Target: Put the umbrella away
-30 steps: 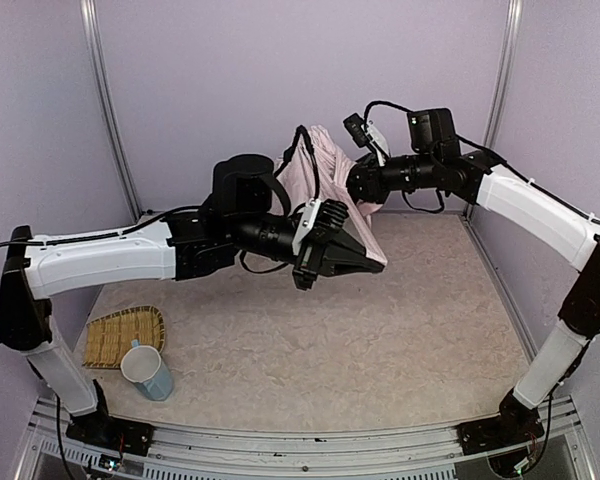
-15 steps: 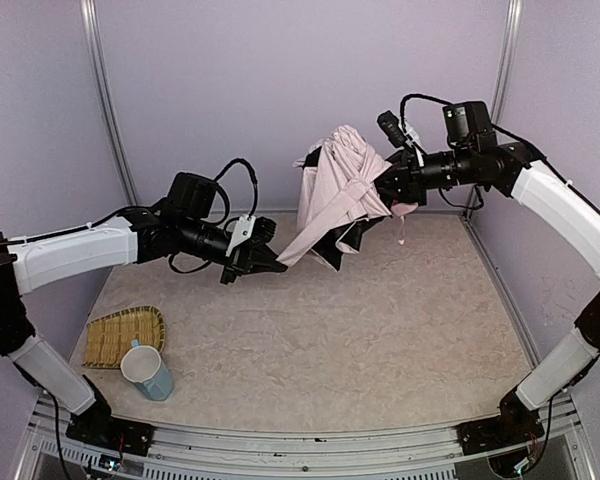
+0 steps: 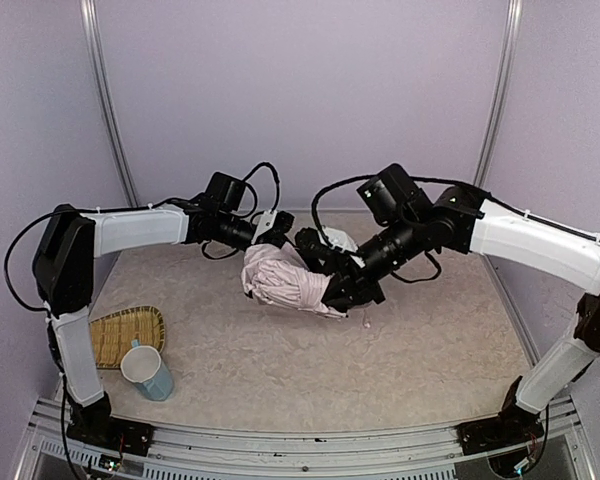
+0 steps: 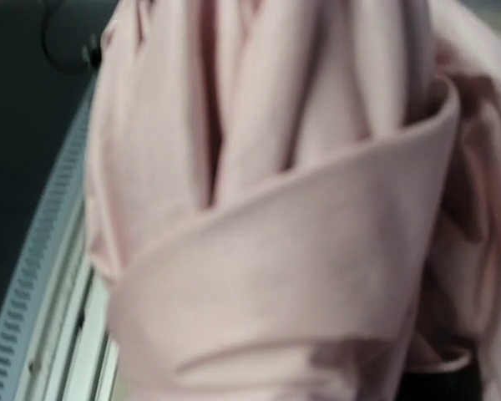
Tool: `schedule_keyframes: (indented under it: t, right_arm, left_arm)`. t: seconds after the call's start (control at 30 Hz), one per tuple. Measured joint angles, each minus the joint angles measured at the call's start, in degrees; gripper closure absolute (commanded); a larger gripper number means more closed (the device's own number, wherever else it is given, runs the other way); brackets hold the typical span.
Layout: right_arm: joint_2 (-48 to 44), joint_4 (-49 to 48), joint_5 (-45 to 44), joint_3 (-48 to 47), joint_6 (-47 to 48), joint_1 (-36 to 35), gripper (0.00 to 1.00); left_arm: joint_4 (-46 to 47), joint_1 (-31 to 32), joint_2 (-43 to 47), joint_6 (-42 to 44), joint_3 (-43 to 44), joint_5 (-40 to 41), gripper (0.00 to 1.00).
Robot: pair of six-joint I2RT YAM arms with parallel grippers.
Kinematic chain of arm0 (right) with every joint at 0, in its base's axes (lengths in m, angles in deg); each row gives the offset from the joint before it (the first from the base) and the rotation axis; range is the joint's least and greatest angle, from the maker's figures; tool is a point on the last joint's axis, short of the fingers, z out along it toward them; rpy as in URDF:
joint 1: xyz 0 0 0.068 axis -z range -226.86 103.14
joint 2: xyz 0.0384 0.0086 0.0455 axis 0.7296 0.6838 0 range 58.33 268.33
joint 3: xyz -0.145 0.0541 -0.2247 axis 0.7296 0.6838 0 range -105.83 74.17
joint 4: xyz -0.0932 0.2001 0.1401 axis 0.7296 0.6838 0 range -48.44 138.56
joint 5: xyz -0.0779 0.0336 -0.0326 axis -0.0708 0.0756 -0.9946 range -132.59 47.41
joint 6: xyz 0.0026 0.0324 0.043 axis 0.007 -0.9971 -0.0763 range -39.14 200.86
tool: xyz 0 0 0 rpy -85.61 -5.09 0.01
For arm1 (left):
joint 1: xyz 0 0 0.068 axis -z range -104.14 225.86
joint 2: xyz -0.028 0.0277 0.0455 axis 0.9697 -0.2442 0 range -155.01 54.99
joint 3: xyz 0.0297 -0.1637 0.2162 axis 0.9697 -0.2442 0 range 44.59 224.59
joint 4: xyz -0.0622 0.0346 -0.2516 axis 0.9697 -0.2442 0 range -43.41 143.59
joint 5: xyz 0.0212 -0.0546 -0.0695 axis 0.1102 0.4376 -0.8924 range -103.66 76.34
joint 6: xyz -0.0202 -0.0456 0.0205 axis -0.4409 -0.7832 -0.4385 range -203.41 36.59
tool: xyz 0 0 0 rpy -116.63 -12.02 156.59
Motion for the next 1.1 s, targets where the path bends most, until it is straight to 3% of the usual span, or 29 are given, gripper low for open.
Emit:
schedule_keyframes:
  t: [0.27,0.5,0.6,0.63,0.73,0.83,0.97,1.1]
  right_arm:
    - [7.17,-9.6,-8.33,12.98,-2.86,-2.99,1.0]
    - [21.16,-18.69,-9.16,16.76,-7.85,-2.99,1.0]
    - [24.9,-21.16,-5.62,16.39,-9.75,-2.86,1.0]
    - [25.2,-21.53,-4.92,16.13,-10.43,-2.8,1.0]
    - [26.45,-23.15,-1.7,15.93,-13.03,-1.01,1.0]
    - [27.71,-22.99,4.68,16.55,-15.45,1.16,1.0]
    - [29.46,-22.86,10.6,16.57,-17.49,3.15,1.0]
    - [31.06,-21.97,15.15,16.06,-18.36,5.18,1.0]
  left_arm:
    - [-2.56,0.68,-7.48,3.78,4.09,0.13,1.0]
    - [-4.68,2.93,-12.68,6.67,1.66,9.16,1.0]
    - [-1.75,2.89,-13.57,5.27,-1.14,13.42,1.0]
    - [-0.9,2.89,-13.66,4.52,-1.66,14.49,0.97]
    - [3.43,3.02,-13.73,0.2,-2.78,18.97,0.72]
    - [13.94,1.77,-13.44,-5.64,-2.84,27.15,0.58]
    - [23.34,-1.05,-9.51,-11.78,-5.44,36.39,0.56]
    - [26.99,-2.93,2.78,-15.47,-14.71,41.68,0.61]
